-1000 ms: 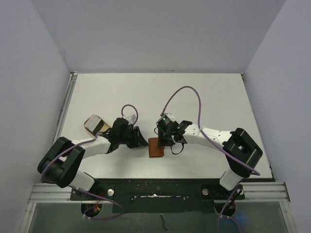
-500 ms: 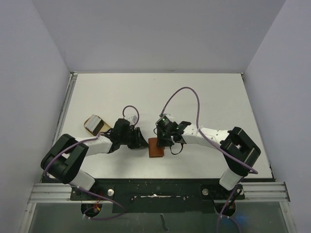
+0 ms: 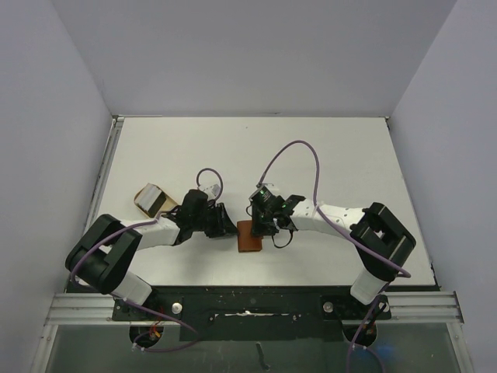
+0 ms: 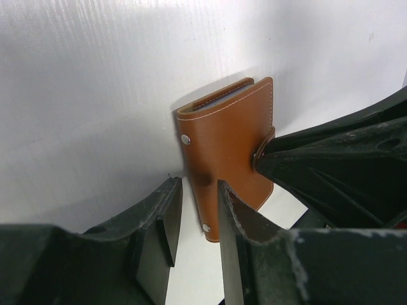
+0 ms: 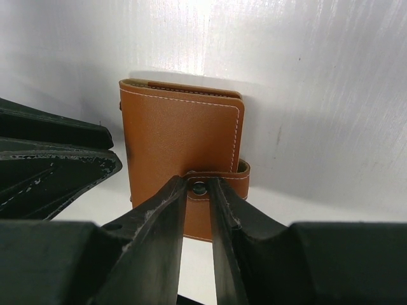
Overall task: Put the credit cards into the card holder
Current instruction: Close the card holder at the center of the board, then reset both arms
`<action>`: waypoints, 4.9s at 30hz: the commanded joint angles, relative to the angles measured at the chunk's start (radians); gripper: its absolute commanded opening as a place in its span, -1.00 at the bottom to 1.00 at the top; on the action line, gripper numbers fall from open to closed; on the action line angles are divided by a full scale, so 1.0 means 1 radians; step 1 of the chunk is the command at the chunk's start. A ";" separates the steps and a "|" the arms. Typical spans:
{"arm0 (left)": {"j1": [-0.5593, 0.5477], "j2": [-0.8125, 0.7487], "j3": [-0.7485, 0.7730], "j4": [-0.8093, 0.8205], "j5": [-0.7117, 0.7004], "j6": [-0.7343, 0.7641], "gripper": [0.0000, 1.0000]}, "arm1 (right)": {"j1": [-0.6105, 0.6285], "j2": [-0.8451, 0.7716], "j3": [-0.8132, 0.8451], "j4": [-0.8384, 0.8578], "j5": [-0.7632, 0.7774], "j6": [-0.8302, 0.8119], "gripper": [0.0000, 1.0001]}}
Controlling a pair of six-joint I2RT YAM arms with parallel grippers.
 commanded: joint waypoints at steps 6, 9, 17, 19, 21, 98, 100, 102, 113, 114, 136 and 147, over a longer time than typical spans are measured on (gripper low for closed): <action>-0.012 0.015 0.001 0.094 0.029 -0.021 -0.46 | -0.007 0.001 -0.018 0.073 -0.017 0.036 -0.54; -0.017 0.013 0.001 0.096 0.029 -0.026 -0.46 | -0.013 0.002 -0.017 0.082 -0.012 0.036 -0.54; -0.029 0.000 -0.012 0.105 0.029 -0.048 -0.47 | -0.021 -0.010 -0.012 0.101 -0.004 0.034 -0.54; -0.031 -0.005 -0.016 0.106 0.026 -0.052 -0.47 | -0.022 -0.015 -0.014 0.107 -0.005 0.035 -0.54; -0.031 -0.010 -0.019 0.107 0.025 -0.054 -0.47 | -0.022 -0.022 -0.015 0.109 -0.005 0.034 -0.54; -0.031 -0.003 -0.053 0.172 0.026 -0.078 -0.49 | 0.010 0.015 -0.026 0.072 0.015 -0.003 -0.72; -0.032 -0.004 -0.054 0.172 0.026 -0.078 -0.49 | 0.011 0.025 -0.022 0.055 0.023 -0.003 -0.73; -0.032 -0.002 -0.054 0.171 0.025 -0.077 -0.49 | 0.010 0.032 -0.021 0.043 0.024 -0.003 -0.74; -0.030 -0.009 -0.052 0.164 0.022 -0.075 -0.49 | 0.010 0.088 -0.055 -0.013 0.006 0.023 -0.83; -0.031 -0.010 -0.052 0.164 0.023 -0.075 -0.49 | 0.010 0.100 -0.048 -0.026 0.005 0.021 -0.85; 0.024 -0.262 0.060 -0.141 -0.093 0.031 -0.12 | 0.008 0.010 0.168 -0.125 0.109 -0.076 -0.56; 0.043 -0.509 0.338 -0.518 -0.288 0.183 0.36 | -0.025 -0.318 0.145 -0.139 0.317 -0.091 0.05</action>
